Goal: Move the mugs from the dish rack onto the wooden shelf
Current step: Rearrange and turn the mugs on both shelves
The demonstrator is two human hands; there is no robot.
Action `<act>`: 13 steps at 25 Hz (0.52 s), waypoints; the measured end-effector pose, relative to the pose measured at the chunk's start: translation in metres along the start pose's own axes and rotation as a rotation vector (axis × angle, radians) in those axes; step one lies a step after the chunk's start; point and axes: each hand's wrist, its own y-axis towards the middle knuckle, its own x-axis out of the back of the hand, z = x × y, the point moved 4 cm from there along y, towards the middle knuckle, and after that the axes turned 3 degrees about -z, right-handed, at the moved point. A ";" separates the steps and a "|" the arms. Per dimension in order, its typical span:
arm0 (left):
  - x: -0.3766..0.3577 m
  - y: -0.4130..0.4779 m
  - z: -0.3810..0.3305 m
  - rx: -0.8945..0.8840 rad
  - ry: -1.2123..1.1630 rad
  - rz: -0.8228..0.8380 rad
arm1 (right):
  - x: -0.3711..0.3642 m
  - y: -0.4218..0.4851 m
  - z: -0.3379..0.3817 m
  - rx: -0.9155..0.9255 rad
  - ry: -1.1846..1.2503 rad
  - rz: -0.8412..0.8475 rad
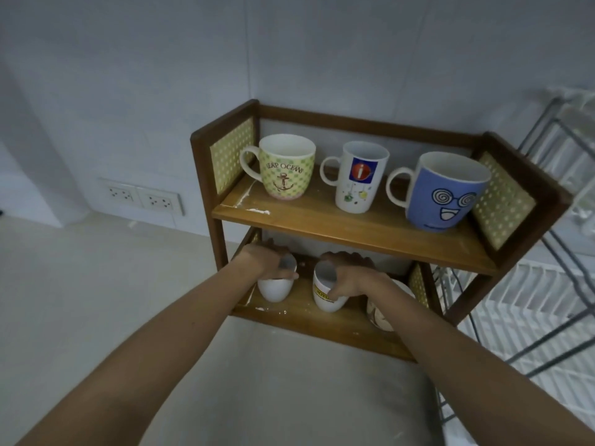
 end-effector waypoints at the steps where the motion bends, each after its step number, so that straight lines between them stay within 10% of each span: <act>1: 0.002 0.000 0.000 0.025 0.014 0.009 | 0.000 0.000 0.001 0.026 0.004 0.034; 6: 0.012 -0.008 0.010 -0.089 -0.089 0.135 | 0.003 0.002 -0.005 -0.073 -0.007 -0.029; 13: 0.001 -0.002 0.011 -0.015 -0.117 -0.090 | 0.001 0.002 -0.003 0.068 0.050 -0.013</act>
